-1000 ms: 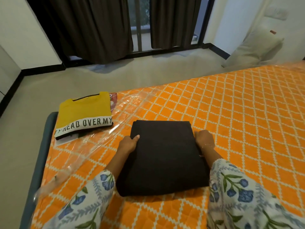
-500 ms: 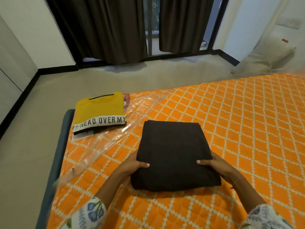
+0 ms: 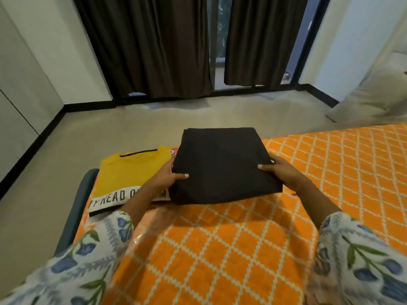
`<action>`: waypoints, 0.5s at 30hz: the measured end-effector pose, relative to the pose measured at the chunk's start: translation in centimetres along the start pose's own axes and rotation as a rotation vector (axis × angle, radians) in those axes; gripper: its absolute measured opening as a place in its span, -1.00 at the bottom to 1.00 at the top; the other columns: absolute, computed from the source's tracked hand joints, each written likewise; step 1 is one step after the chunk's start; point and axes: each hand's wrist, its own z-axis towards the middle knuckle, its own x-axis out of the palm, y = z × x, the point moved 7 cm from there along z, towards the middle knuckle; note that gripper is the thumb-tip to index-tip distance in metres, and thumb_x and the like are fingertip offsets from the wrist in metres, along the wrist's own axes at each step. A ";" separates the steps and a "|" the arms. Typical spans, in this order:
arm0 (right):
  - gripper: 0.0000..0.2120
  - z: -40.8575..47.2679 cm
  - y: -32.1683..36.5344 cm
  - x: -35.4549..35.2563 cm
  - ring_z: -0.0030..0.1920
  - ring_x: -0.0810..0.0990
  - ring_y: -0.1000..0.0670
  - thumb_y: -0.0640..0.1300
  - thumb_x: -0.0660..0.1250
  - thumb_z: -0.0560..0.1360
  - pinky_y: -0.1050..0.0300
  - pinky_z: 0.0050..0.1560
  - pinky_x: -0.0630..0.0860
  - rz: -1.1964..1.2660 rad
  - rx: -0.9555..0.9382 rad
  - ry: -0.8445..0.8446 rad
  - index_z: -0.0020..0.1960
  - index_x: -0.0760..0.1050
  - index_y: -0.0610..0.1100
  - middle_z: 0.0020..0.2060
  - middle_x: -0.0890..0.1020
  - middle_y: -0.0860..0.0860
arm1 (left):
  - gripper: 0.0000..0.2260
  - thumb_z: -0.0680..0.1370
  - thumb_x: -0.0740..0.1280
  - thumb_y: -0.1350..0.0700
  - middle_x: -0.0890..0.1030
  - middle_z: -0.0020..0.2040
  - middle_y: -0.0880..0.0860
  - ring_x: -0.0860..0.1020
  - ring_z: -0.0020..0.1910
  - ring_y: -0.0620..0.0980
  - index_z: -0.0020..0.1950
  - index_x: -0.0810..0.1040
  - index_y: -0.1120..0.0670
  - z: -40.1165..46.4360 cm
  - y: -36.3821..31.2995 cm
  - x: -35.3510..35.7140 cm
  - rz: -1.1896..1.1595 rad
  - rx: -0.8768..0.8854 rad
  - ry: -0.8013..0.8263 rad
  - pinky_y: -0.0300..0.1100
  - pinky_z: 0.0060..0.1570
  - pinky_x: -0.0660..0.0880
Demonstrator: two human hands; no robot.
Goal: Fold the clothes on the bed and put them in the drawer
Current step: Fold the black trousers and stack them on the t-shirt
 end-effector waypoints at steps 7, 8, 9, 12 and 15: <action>-0.54 3.8 -3.7 2.8 0.28 0.44 -0.29 -0.15 0.13 0.64 -0.02 0.16 0.37 -0.669 -0.114 -0.108 0.50 0.14 -0.20 0.34 0.44 -0.24 | -0.51 0.66 -0.03 -0.09 0.02 0.56 0.11 0.06 0.53 0.08 0.56 -0.03 -0.02 2.9 2.9 2.3 1.331 0.125 -0.081 0.04 0.39 0.18; -0.57 3.7 -4.1 2.5 0.25 0.45 -0.31 -0.15 0.09 0.65 -0.04 0.12 0.37 -0.706 -0.103 -0.147 0.49 0.16 -0.22 0.30 0.47 -0.27 | -0.52 0.66 -0.07 -0.09 0.03 0.56 0.10 0.05 0.53 0.08 0.56 -0.03 -0.01 2.8 3.2 2.1 1.328 0.095 -0.089 0.04 0.41 0.15; -0.58 3.6 -4.4 1.9 0.23 0.45 -0.32 -0.16 0.07 0.65 -0.06 0.10 0.38 -0.746 -0.076 -0.192 0.48 0.17 -0.24 0.27 0.48 -0.30 | -0.52 0.66 -0.08 -0.09 0.04 0.56 0.10 0.05 0.53 0.07 0.56 -0.03 0.00 2.6 3.2 1.8 1.309 0.086 -0.117 0.04 0.42 0.13; -0.57 2.1 -4.6 0.4 0.28 0.40 -0.29 -0.17 0.09 0.64 -0.11 0.14 0.39 -0.870 -0.037 -0.292 0.48 0.18 -0.22 0.29 0.45 -0.28 | -0.51 0.66 -0.07 -0.07 0.06 0.56 0.08 0.03 0.54 0.06 0.56 -0.01 0.04 1.1 2.0 0.9 1.309 0.166 -0.265 0.01 0.44 0.07; -0.55 -1.3 -4.1 -0.5 0.40 0.28 -0.21 -0.15 0.15 0.62 -0.13 0.23 0.36 -0.983 -0.086 -0.386 0.48 0.21 -0.16 0.41 0.34 -0.18 | -0.51 0.66 -0.02 -0.04 0.01 0.57 0.09 -0.01 0.55 0.05 0.56 -0.03 0.06 -1.6 0.9 2.0 1.298 0.228 -0.291 -0.03 0.46 0.05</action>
